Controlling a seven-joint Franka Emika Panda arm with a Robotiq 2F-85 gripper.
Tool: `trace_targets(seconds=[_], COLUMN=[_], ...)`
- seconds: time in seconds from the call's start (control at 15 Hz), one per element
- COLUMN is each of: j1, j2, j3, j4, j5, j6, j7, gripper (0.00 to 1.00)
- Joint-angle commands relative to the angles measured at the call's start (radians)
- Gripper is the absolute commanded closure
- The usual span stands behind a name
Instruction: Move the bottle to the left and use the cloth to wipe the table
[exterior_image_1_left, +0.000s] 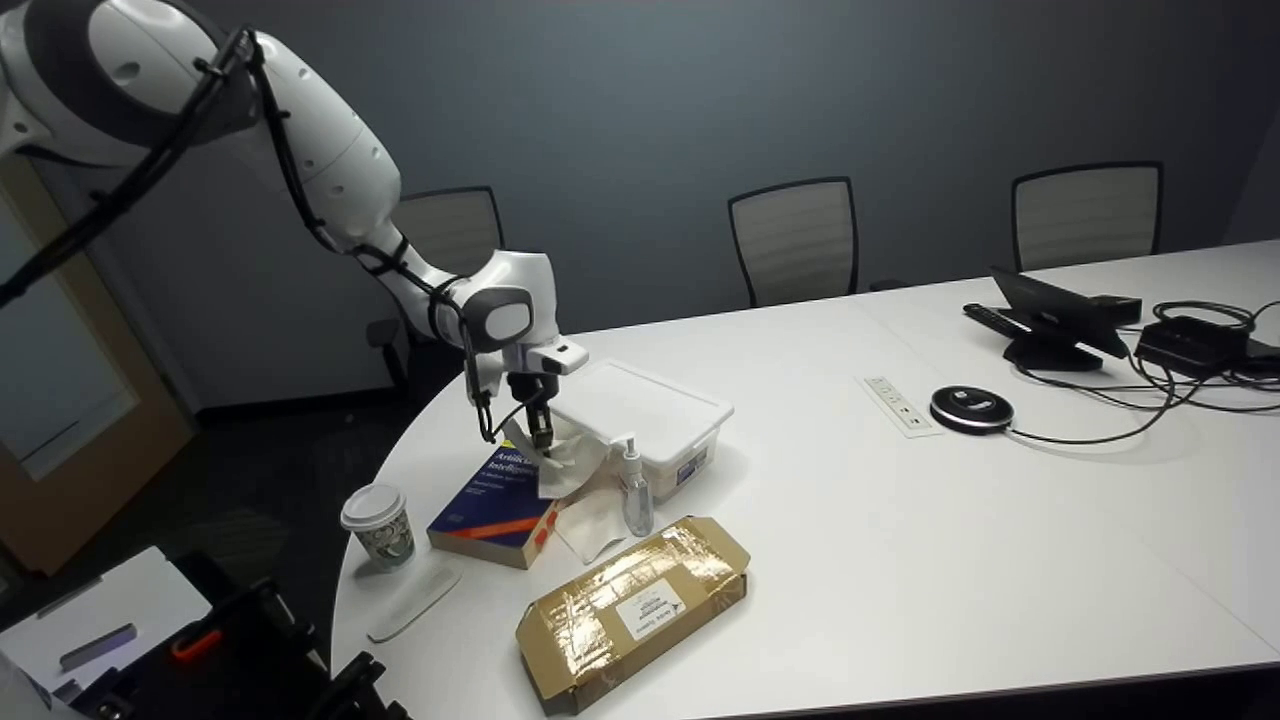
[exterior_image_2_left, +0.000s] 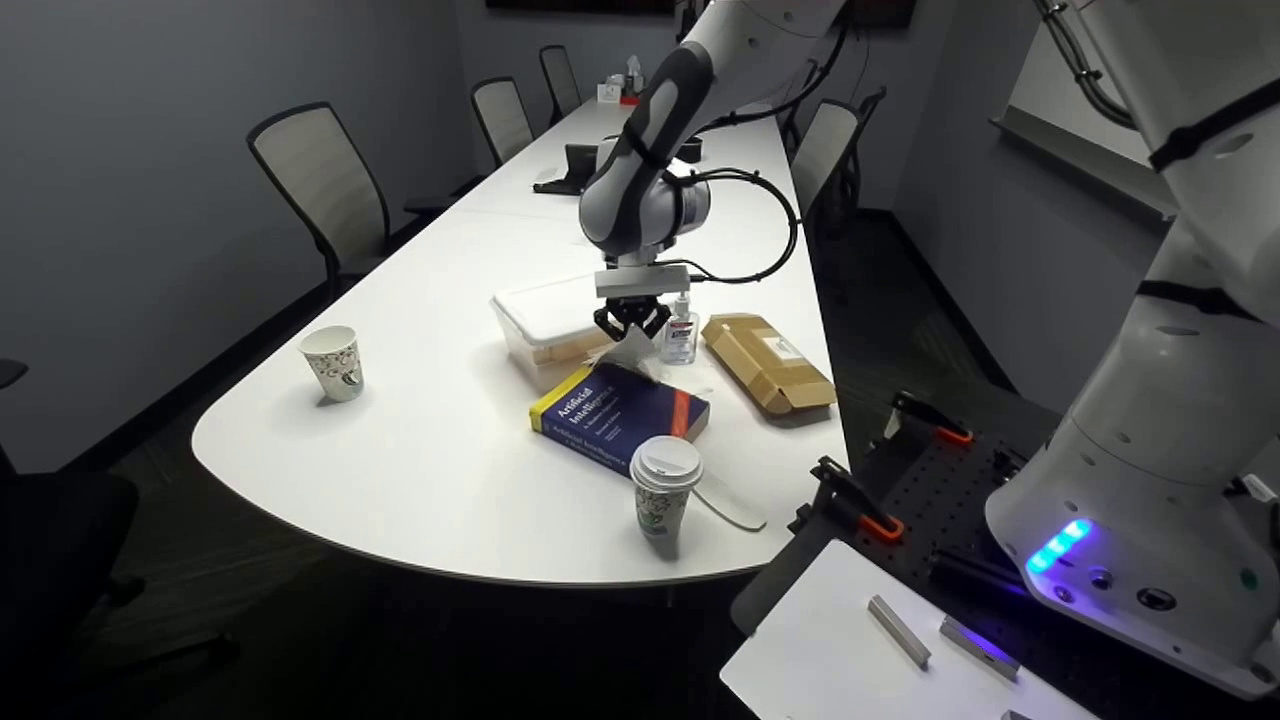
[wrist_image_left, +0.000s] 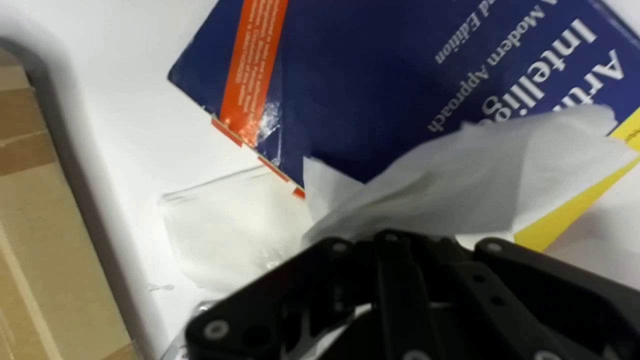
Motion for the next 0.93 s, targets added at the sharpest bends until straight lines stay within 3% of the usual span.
trace_targets(seconds=[0.0, 0.2, 0.4, 0.87], j1=[0.036, 0.062, 0.048, 0.035], j2=[-0.075, -0.101, -0.098, 0.057], j3=[0.014, 0.032, 0.102, 0.266], j4=[-0.008, 0.007, 0.045, 0.226], j5=[-0.038, -0.072, -0.069, -0.049], j6=[-0.090, -0.126, -0.146, -0.165], j7=[0.011, 0.005, -0.082, -0.350], gripper=[0.99, 0.99, 0.99, 0.99])
